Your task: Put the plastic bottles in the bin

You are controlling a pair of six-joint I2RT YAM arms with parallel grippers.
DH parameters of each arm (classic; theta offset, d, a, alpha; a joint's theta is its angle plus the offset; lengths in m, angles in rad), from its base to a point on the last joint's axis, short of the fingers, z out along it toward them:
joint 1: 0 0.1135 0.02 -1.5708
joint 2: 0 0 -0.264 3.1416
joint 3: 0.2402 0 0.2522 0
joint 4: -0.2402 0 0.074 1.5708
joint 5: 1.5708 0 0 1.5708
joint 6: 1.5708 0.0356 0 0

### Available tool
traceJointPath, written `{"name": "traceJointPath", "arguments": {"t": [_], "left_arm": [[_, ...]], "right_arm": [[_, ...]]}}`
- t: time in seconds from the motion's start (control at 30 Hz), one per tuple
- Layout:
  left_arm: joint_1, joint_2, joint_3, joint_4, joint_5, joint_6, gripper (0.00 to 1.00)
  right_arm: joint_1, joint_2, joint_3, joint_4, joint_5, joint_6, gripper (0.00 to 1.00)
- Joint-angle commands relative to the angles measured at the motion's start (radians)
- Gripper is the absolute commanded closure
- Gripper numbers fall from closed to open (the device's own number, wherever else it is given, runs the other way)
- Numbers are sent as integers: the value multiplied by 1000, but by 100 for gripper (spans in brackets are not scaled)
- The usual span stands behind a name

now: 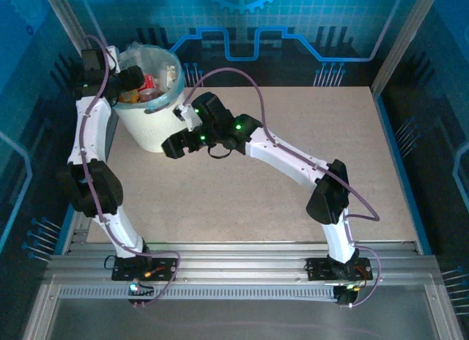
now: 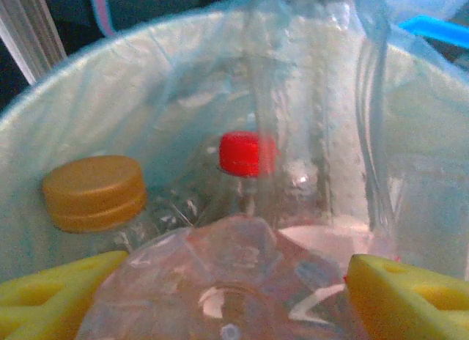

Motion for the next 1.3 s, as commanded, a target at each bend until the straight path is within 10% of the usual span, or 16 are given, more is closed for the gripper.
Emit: {"name": "traceJointPath", "arguments": {"t": [0.0,0.53,0.8,1.27], "left_arm": [[6,-86,12,-50,8,-40,17],[-21,-568,-311,20,-74,-71,29],[-329,-666,-465,-31,-146,-38,35],[-703,-257,-231,-117,-314,24,28]], "right_arm": [[23,16,44,-42,4,-5,10],[71,-251,-304,61,200,-35,10],[6,-397,-509,42,315,-53,10],[-241,-608,-794,17,286,-10,9]]}}
